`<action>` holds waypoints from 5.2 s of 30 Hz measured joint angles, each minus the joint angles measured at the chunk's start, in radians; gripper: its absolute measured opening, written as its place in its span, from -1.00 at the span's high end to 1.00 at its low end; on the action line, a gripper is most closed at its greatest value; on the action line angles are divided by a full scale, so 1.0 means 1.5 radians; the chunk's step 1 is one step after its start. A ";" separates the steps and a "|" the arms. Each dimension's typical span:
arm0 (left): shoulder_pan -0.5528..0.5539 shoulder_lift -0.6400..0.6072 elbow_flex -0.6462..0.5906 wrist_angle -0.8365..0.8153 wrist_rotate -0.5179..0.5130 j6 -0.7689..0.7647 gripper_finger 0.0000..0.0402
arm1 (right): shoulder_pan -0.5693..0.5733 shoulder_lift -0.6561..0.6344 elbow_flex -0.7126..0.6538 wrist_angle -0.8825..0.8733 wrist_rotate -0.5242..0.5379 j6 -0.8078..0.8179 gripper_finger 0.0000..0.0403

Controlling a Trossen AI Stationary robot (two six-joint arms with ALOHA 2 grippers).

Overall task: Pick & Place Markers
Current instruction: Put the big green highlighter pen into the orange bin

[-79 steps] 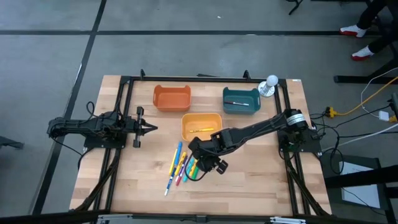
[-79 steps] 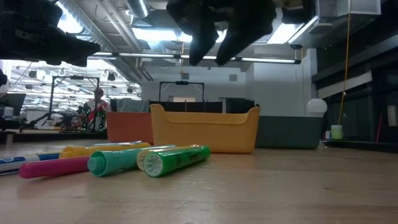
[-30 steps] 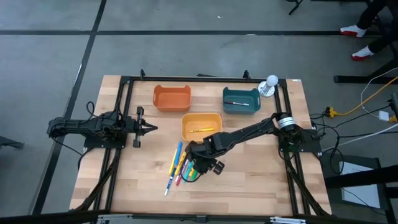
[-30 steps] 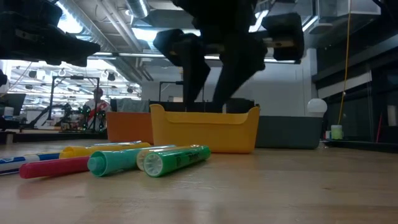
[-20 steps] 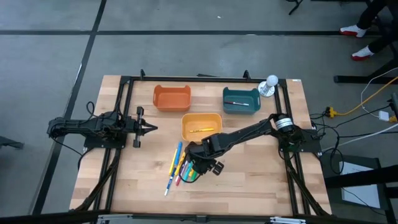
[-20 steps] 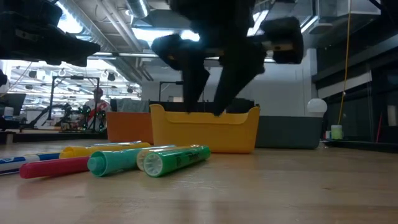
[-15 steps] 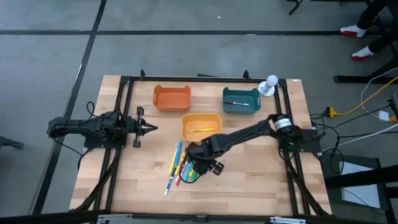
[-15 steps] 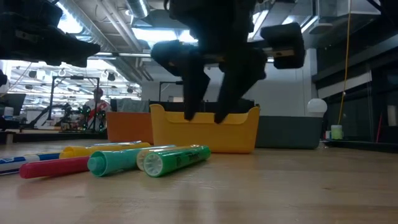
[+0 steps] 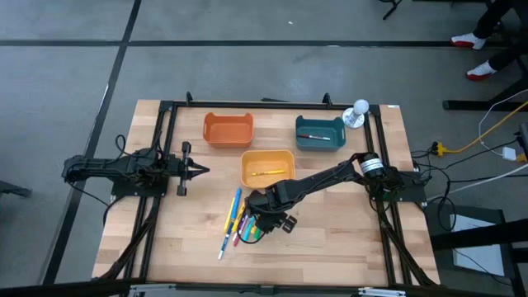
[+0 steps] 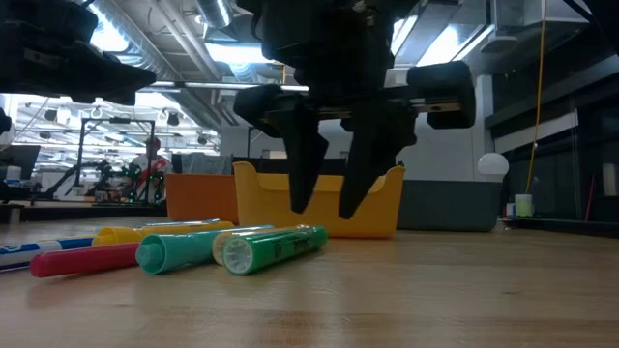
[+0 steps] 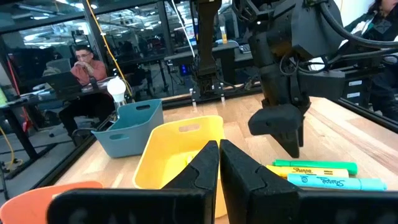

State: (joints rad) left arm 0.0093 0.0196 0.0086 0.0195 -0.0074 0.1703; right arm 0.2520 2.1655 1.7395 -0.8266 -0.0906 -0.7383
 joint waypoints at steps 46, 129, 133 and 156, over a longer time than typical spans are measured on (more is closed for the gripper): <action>0.000 0.000 0.000 0.004 0.000 0.000 0.95 | -0.008 0.040 0.000 0.003 -0.002 0.000 0.60; 0.000 0.000 0.000 0.004 0.000 0.000 0.94 | -0.100 -0.030 0.342 -0.047 0.065 0.346 0.68; 0.000 0.000 0.000 0.004 0.000 0.000 0.96 | -0.111 -0.031 0.336 -0.030 0.071 0.366 0.68; 0.000 0.000 0.000 0.004 0.000 0.000 0.94 | -0.188 -0.257 -0.024 0.167 0.083 0.418 0.68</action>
State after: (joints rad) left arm 0.0093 0.0196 0.0086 0.0261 -0.0071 0.1703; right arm -0.0301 1.7802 1.7033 -0.5767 0.0345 -0.1109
